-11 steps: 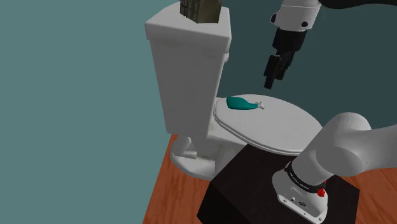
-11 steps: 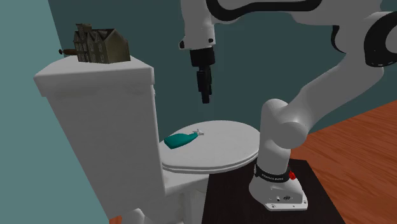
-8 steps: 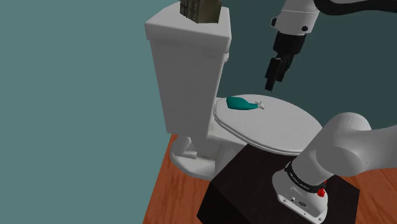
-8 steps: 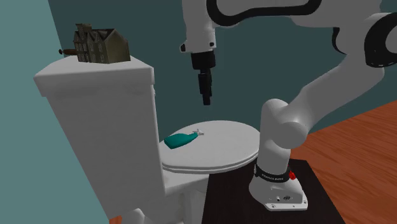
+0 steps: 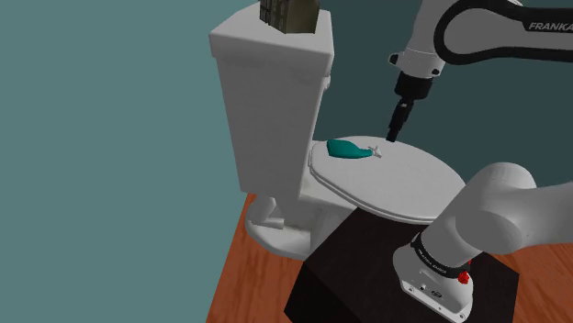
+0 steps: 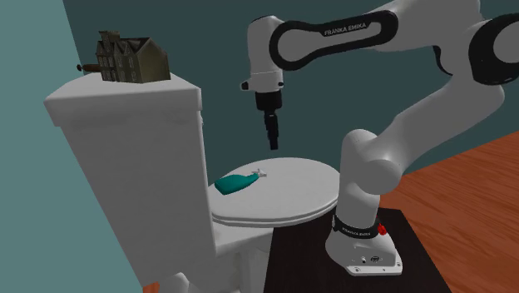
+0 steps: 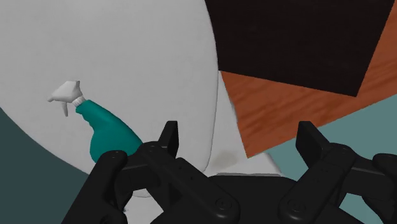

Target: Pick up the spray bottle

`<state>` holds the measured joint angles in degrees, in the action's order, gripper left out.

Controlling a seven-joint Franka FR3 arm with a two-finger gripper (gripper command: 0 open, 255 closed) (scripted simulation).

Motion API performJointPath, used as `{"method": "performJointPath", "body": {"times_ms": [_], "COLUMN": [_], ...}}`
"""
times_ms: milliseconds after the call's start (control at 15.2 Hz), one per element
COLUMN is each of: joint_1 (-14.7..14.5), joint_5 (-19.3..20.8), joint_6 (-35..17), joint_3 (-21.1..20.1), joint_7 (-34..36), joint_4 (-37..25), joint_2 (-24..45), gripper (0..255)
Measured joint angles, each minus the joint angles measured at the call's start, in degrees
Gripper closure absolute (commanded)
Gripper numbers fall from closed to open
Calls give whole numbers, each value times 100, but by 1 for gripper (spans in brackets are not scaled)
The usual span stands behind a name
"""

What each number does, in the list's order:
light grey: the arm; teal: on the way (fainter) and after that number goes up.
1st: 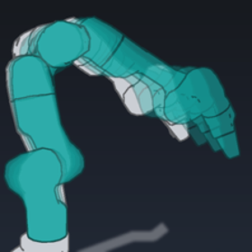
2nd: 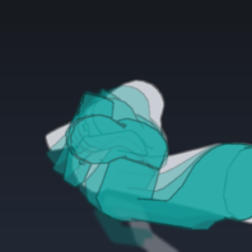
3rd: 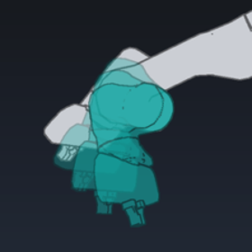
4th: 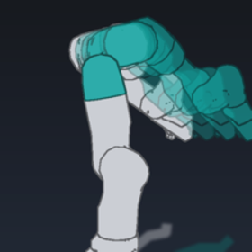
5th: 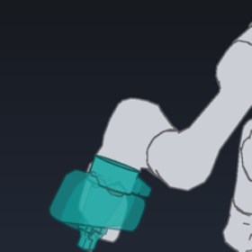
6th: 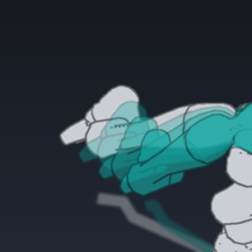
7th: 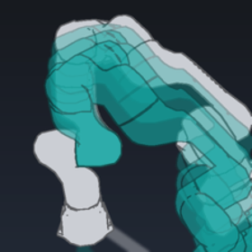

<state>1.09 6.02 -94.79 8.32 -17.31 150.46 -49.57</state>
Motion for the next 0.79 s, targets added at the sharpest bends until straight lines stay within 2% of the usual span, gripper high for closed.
{"method": "performJointPath", "body": {"times_ms": [330, 792], "joint_1": [98, -2], "joint_5": [541, 997], "joint_6": [-855, -2241], "joint_3": [774, 1900], "joint_7": [-1049, -2515], "joint_4": [360, 334], "joint_2": [361, 1576], "gripper": [0, 0]}}
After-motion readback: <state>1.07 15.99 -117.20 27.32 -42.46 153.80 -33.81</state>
